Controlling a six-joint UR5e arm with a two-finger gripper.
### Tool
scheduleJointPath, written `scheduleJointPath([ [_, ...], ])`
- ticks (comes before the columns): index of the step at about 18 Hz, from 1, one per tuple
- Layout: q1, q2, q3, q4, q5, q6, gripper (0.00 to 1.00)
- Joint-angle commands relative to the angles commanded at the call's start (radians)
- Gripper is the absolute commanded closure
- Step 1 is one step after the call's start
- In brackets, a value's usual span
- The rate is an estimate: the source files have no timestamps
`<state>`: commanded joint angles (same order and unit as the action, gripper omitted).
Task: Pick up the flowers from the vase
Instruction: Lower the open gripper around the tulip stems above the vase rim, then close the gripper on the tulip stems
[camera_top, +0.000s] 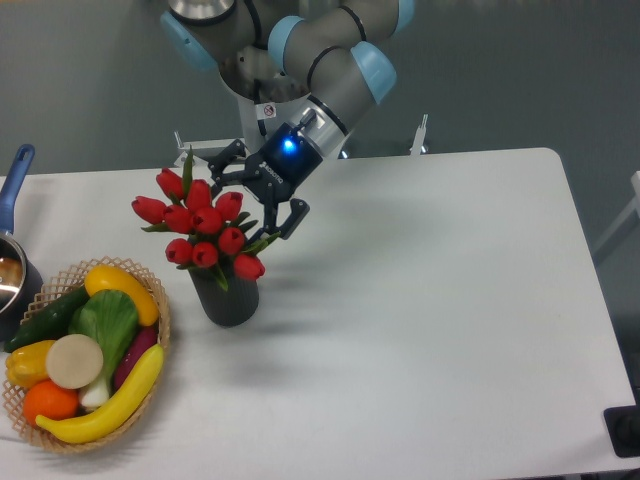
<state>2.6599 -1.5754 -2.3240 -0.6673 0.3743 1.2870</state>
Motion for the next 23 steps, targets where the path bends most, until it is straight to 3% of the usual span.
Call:
scheduleJointPath([
  [3,-0.009,-0.008,0.006,0.002,0.000,0.006,0.04],
  [7,-0.012,-0.009,0.005,0.003,0.000,0.003,0.39],
  [15,-0.012,-0.012,0.006,0.002,0.000,-0.002,0.86],
  [23,-0.006,-0.006,0.008,0.002,0.000,-0.006,0.89],
])
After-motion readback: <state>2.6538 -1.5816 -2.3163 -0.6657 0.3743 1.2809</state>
